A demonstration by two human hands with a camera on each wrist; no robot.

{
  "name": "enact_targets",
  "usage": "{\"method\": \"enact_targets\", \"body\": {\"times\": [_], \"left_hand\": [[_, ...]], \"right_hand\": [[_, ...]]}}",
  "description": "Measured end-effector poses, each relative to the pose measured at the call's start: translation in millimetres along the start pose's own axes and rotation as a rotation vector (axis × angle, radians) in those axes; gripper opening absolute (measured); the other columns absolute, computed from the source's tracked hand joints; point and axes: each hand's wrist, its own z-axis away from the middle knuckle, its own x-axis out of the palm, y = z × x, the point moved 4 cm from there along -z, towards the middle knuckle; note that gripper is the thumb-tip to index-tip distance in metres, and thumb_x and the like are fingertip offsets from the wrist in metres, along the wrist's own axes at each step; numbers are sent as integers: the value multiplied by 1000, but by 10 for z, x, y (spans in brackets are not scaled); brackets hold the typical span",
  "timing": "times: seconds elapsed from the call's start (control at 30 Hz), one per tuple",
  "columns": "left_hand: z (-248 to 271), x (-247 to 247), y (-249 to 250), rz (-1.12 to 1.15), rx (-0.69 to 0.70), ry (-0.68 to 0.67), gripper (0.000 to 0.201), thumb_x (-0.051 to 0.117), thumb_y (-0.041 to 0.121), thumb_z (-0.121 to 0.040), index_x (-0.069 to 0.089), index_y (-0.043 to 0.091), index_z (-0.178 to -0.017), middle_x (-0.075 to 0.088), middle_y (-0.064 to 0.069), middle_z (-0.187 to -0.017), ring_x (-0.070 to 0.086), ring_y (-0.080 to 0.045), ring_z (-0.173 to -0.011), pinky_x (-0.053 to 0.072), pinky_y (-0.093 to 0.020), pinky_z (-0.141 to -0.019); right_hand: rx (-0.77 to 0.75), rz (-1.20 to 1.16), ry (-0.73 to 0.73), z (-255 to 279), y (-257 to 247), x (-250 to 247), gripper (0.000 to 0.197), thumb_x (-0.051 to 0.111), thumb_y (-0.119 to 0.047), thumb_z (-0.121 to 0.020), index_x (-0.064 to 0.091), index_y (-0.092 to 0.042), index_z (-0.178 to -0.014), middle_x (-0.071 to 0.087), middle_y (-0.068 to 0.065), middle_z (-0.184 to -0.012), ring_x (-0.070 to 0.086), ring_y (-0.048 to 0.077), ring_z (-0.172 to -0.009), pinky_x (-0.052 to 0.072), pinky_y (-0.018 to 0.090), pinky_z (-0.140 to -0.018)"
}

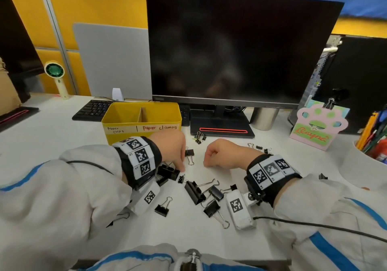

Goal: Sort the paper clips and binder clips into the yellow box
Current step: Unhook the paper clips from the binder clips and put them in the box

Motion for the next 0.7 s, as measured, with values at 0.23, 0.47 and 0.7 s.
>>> {"method": "enact_targets", "body": {"times": [0.23,0.47,0.7], "left_hand": [[-36,40,34,-35,55,-42,17,78,32,-84,80,17,-94,76,2,-93,68,-15,-81,55,-24,-68],[-32,94,-83,1,20,-169,25,68,41,-89,77,20,-98,77,-2,-93,62,-14,-68,57,-28,-72],[21,97,-185,863,-161,-225,11,49,20,-95,52,10,-90,58,-6,-75,31,-12,-46,26,-20,-38]], "right_hand": [[234,-1430,-86,-38,40,12,12,38,-5,-86,49,-7,-89,54,10,-73,34,11,-46,24,18,-36],[249,-633,64,-71,-122,-33,25,72,-11,-85,70,-5,-110,47,-1,-65,32,11,-48,26,22,-41],[-17,0,127,-196,-375,51,20,84,-24,-79,79,-16,-97,65,-5,-91,56,11,-76,38,20,-54]]}}
